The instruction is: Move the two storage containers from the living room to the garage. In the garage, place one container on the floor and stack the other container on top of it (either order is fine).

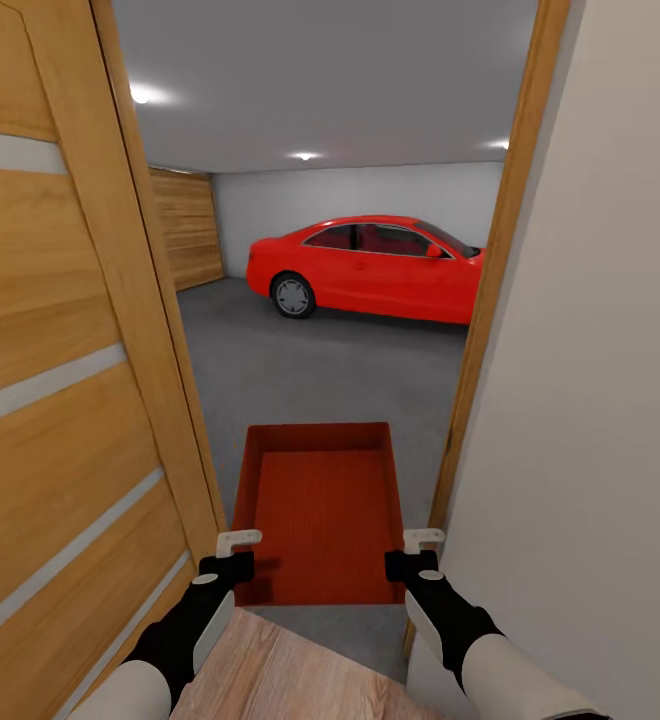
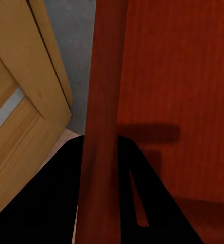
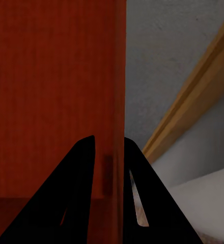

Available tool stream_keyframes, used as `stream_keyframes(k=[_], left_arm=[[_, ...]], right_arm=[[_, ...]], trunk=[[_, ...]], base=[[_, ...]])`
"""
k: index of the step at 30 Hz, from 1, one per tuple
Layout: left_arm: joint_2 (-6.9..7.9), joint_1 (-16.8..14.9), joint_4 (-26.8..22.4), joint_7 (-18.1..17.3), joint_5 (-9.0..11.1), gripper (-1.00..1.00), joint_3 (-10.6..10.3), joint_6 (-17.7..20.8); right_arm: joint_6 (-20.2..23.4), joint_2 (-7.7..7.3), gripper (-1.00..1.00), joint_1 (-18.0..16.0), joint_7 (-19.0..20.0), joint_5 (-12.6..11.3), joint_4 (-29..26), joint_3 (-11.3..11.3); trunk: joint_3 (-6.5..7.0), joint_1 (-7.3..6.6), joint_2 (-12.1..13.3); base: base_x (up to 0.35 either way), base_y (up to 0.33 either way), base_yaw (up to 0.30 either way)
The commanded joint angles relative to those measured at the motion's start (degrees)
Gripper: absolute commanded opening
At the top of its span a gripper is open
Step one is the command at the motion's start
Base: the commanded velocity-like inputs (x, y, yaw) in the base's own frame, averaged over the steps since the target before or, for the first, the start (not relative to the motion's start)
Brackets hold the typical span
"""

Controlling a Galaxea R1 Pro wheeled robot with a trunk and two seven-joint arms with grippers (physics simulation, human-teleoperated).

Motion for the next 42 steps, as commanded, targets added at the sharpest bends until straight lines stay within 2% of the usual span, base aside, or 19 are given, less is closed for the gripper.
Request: stream_keyframes(k=[1,10,29,42], left_arm=[[0.04,-0.1,-1.5,0.8,2.4,-1.00,1.1,-2.3],[0.04,-0.1,-1.5,0.8,2.4,-1.00,1.1,-2.3],[0.04,-0.1,-1.5,0.8,2.4,-1.00,1.1,-2.3],[0.04,-0.1,-1.5,0.8,2.4,-1.00,1.1,-2.3]], right_arm=[[0.4,-0.06,-1.00,0.0,-0.7,0.1,0.0,-0.8],[0.4,-0.05,-1.00,0.0,-0.7,0.1,0.0,-0.8],[0.4,-0.07,-1.00,0.0,-0.7,0.1,0.0,-0.8],[0.4,0.02,-1.00,0.0,-0.7,0.1,0.0,-0.8]], trunk=[[-0.14,0.03,-0.1],[-0.14,0.03,-0.1],[-0.14,0.03,-0.1],[-0.14,0.03,-0.1]], base=[[0.002,0.001,-0.001],[0.026,0.046,-0.050],[0.150,0.264,-0.014],[0.148,0.172,-0.221]])
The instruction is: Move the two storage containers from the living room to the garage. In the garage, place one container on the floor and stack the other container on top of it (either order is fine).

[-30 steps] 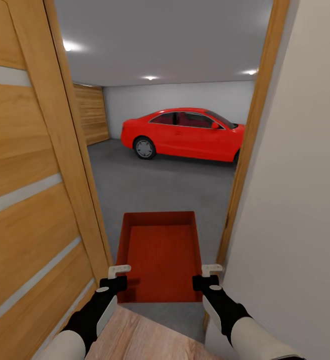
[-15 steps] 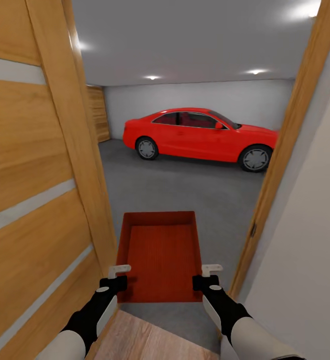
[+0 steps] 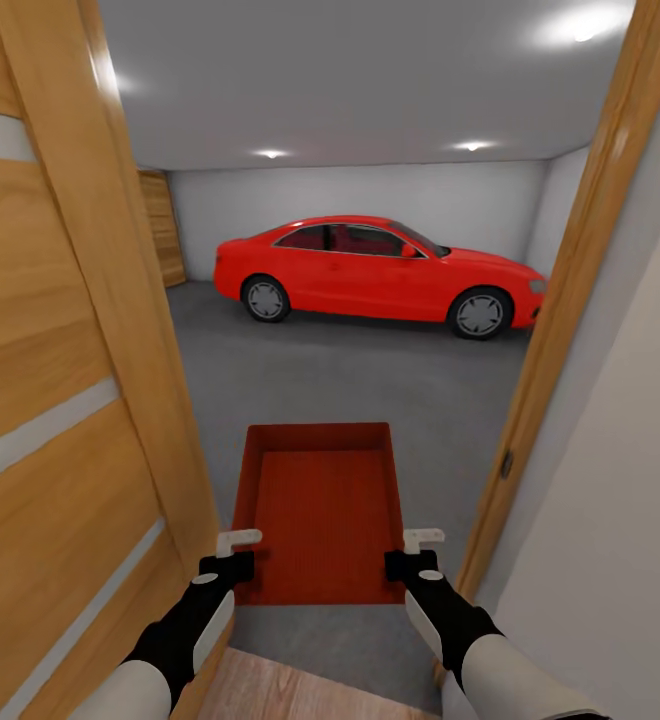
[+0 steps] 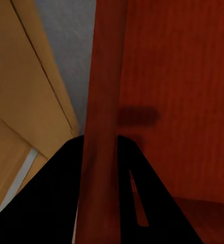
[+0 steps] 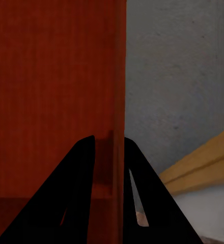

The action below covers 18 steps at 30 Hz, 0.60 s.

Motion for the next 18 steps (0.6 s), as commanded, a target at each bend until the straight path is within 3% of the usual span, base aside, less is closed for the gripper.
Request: stream_keyframes(k=[1,18], left_arm=[[0.05,0.0,-1.4,0.8,2.7,-1.00,0.9,-2.5],[0.05,0.0,-1.4,0.8,2.7,-1.00,0.9,-2.5]], right_arm=[[0.4,-0.05,-1.00,0.0,-0.7,0.1,0.0,-0.7],[0.4,-0.04,-1.00,0.0,-0.7,0.1,0.0,-0.7]], trunk=[[-0.14,0.05,-0.1],[-0.14,0.05,-0.1]], base=[[0.145,0.161,-0.242],[0.146,0.160,-0.243]])
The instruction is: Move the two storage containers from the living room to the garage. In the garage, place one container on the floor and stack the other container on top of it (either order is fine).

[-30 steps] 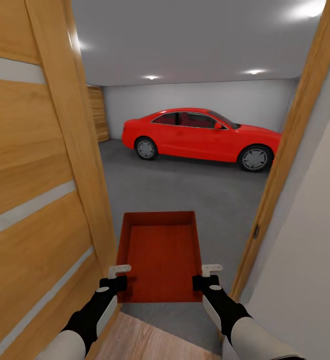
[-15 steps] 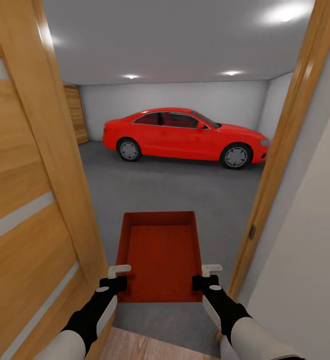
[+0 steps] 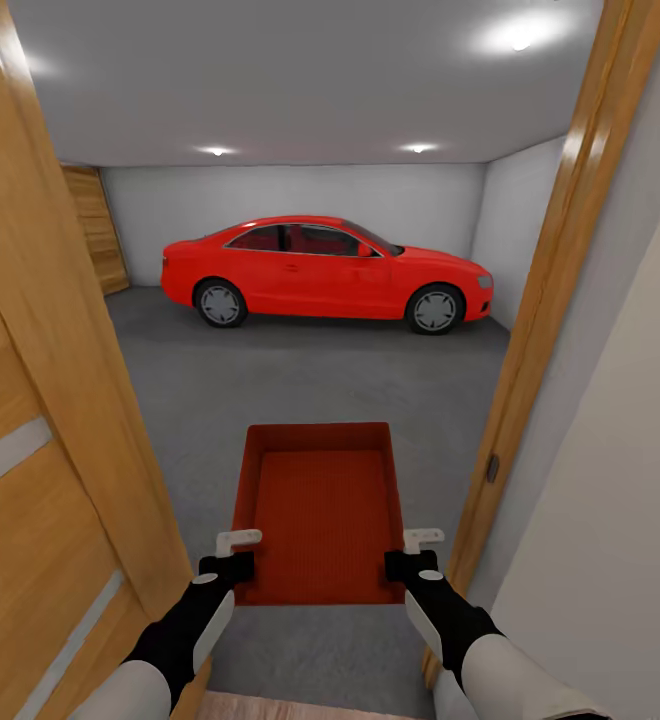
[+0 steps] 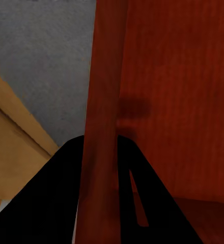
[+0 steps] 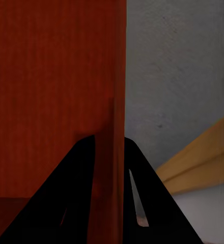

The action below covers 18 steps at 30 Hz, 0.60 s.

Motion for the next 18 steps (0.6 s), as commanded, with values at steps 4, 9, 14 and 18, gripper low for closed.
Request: stream_keyframes(k=[4,9,14,18], left_arm=[[0.05,0.0,-1.4,0.8,2.6,-1.00,1.0,-2.4],[0.05,0.0,-1.4,0.8,2.6,-1.00,1.0,-2.4],[0.05,0.0,-1.4,0.8,2.6,-1.00,1.0,-2.4],[0.05,0.0,-1.4,0.8,2.6,-1.00,1.0,-2.4]], right_arm=[[0.4,-0.04,-1.00,0.0,-0.7,0.1,0.0,-0.7],[0.4,-0.04,-1.00,0.0,-0.7,0.1,0.0,-0.7],[0.4,-0.07,-1.00,0.0,-0.7,0.1,0.0,-0.7],[0.4,-0.11,-1.00,0.0,-0.7,0.1,0.0,-0.7]], trunk=[[-0.14,0.05,-0.1],[-0.14,0.05,-0.1],[-0.14,0.05,-0.1],[-0.14,0.05,-0.1]], base=[[0.146,0.159,-0.243],[0.146,0.159,-0.243],[0.136,0.129,-0.145],[0.105,0.049,-0.020]])
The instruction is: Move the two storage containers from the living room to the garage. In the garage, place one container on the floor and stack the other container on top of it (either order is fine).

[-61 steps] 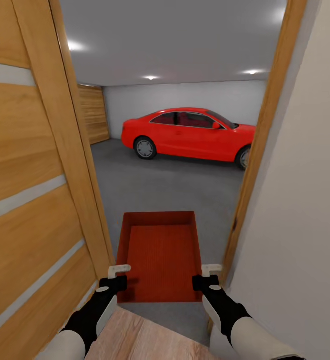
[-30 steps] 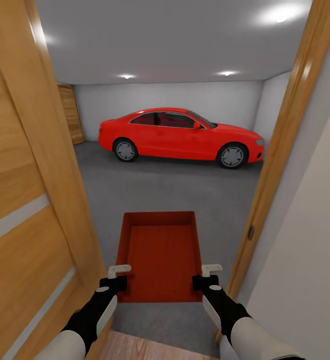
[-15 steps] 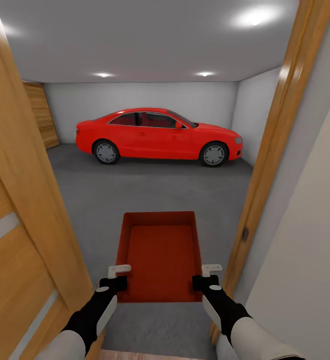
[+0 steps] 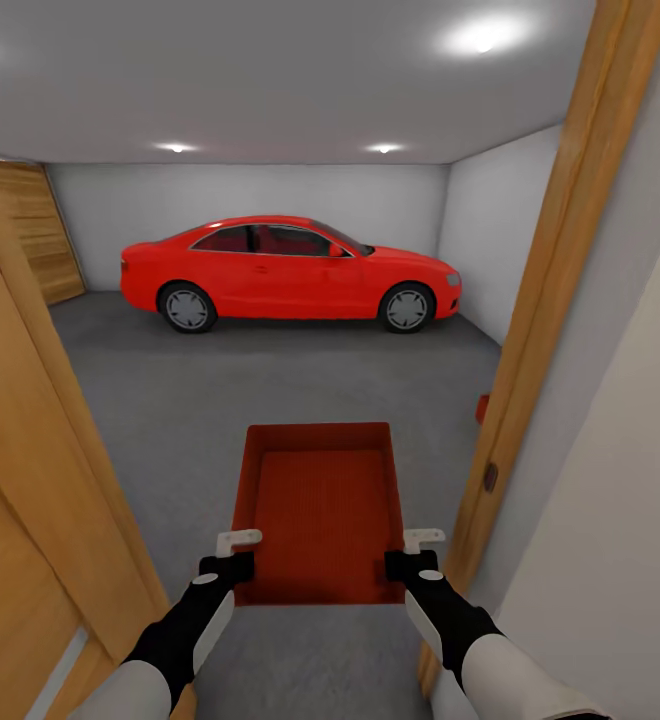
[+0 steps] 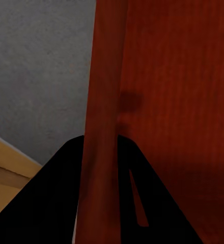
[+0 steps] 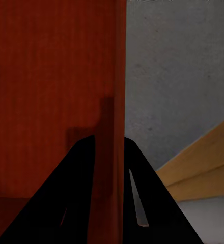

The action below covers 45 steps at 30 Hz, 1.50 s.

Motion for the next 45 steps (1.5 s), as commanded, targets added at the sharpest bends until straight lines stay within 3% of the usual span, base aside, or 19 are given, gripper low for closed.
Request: stream_keyframes(k=[1,34,45], left_arm=[[0.05,-0.1,-1.5,0.8,2.4,-1.00,1.1,-2.3],[-0.02,-0.1,-1.5,0.8,2.4,-1.00,1.1,-2.3],[0.03,-0.1,-1.4,0.8,2.3,-1.00,1.0,-2.3]], right_arm=[[0.4,-0.05,-1.00,0.0,-0.7,0.1,0.0,-0.9],[0.4,-0.05,-1.00,0.0,-0.7,0.1,0.0,-0.9],[0.4,-0.05,-1.00,0.0,-0.7,0.2,0.0,-0.9]], trunk=[[-0.14,0.04,-0.1],[-0.14,0.04,-0.1],[-0.14,0.04,-0.1]], base=[[0.093,0.007,-0.003],[0.055,0.039,0.000],[0.272,0.000,0.000]])
